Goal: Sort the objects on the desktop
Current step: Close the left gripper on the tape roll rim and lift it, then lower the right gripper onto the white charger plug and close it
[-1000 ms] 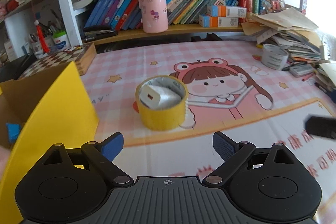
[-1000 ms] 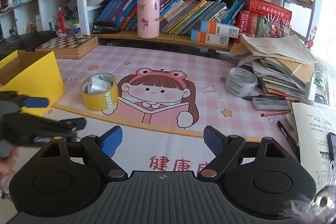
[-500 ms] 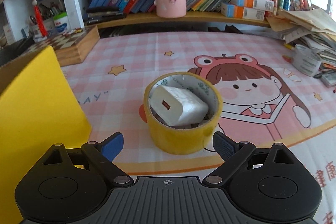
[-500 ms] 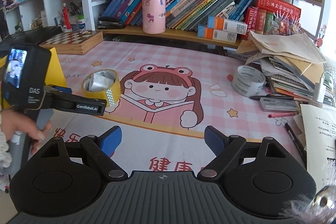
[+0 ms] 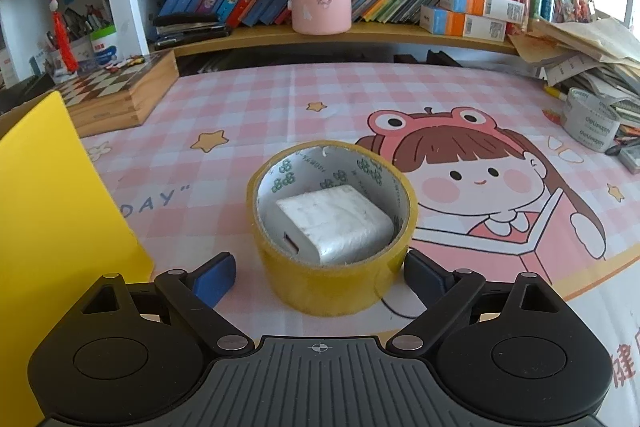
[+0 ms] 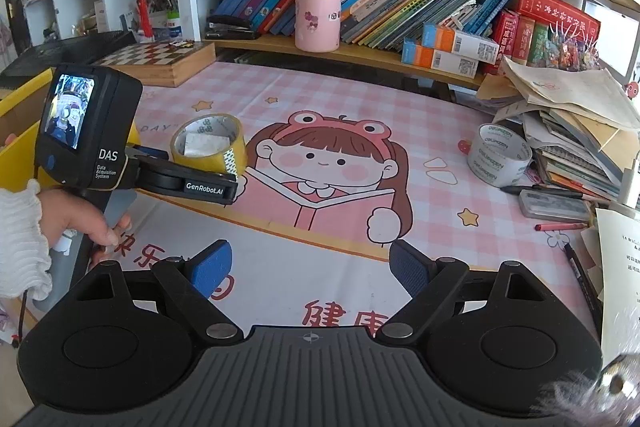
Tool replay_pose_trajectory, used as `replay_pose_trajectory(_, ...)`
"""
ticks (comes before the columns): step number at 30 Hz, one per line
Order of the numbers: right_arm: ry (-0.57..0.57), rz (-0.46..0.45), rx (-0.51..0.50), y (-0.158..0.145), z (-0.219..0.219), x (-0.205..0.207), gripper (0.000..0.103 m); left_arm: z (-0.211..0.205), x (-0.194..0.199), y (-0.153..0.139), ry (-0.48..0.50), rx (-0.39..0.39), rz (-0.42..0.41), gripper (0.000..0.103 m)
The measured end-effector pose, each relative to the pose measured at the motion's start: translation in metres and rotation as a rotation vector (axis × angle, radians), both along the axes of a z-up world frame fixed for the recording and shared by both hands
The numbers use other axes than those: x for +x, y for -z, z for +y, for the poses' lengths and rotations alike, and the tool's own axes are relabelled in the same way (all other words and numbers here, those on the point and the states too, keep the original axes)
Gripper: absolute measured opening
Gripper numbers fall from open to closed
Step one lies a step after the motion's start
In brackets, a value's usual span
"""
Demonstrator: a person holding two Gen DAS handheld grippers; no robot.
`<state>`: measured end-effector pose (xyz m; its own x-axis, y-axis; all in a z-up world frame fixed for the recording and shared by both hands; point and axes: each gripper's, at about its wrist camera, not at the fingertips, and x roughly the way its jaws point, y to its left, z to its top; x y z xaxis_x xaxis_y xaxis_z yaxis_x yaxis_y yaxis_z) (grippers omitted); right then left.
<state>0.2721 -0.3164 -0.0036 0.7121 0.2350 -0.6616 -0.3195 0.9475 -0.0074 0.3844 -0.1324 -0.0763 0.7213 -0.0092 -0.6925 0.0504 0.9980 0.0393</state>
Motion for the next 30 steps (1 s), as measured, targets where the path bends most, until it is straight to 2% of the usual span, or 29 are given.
replay_pose_trajectory(8,-0.003,0.021,-0.010,0.005,0.001,0.004,0.085,-0.005,0.017,0.000,0.011,0.019,-0.009,0.093)
replay_pose_trajectory(11,-0.017,0.022,-0.018,0.007,0.005,0.006,0.085,-0.006,0.020,-0.001,0.021,0.016,-0.007,0.086)
replay_pose_trajectory(14,-0.036,0.025,-0.024,0.009,0.010,0.010,0.085,-0.009,0.017,-0.004,0.015,0.040,-0.004,0.085)
replay_pose_trajectory(16,-0.055,0.021,-0.023,0.009,0.014,0.012,0.085,-0.007,0.010,-0.010,0.017,0.020,-0.021,0.084)
replay_pose_trajectory(22,-0.108,0.009,-0.025,0.015,0.026,0.023,0.086,0.016,-0.031,-0.060,-0.026,-0.112,-0.136,0.085)
replay_pose_trajectory(26,-0.165,0.002,-0.029,0.023,0.039,0.038,0.086,0.033,-0.069,-0.097,-0.070,-0.135,-0.197,0.085)
replay_pose_trajectory(30,-0.239,-0.009,-0.031,0.030,0.056,0.058,0.086,0.044,-0.101,-0.123,-0.104,-0.113,-0.229,0.085)
